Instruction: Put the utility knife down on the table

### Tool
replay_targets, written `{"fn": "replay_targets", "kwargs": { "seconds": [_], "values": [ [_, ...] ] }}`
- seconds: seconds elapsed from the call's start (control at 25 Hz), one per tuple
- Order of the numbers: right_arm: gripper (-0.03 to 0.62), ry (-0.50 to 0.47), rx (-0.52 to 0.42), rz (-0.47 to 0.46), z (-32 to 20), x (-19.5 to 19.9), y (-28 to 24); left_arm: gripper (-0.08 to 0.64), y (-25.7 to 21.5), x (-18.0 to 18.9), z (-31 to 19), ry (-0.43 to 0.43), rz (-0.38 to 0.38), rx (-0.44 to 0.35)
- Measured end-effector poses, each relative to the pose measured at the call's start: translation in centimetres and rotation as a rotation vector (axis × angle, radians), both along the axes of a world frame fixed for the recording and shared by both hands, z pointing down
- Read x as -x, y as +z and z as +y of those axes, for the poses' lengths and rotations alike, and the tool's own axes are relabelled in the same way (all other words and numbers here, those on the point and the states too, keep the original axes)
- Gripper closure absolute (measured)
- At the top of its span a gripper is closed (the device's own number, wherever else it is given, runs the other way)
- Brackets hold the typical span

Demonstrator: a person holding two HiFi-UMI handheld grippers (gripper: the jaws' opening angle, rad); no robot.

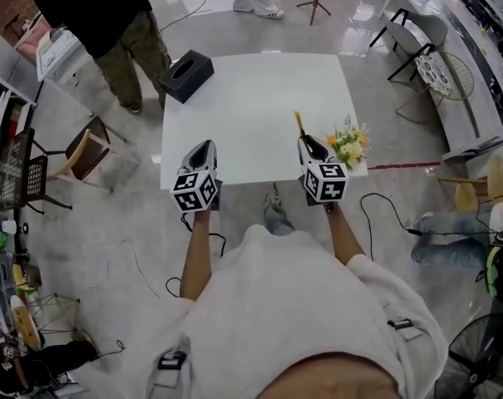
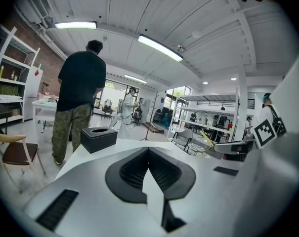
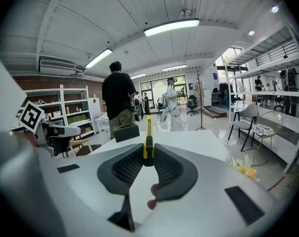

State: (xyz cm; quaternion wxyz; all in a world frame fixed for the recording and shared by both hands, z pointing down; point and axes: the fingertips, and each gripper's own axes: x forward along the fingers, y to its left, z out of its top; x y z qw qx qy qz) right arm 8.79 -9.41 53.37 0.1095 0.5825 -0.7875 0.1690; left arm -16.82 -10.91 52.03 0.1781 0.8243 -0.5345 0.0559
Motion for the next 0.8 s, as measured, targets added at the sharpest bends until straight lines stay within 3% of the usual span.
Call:
{"fn": "replay_targets", "kwargs": {
  "seconds": [0.48,0.8],
  "values": [
    [0.509,-0.106,0.018,-0.024,-13.3,0.3,-0.4,0.54,-0.5,-0.5,-10.4,-0.085,-0.025,0.027],
    [0.509,-0.161,0.051,-0.057,-19.2,0.3,0.5,0.54,0.4,-1.0,-14.8,-0.143,-0.049,0.065]
  ]
}}
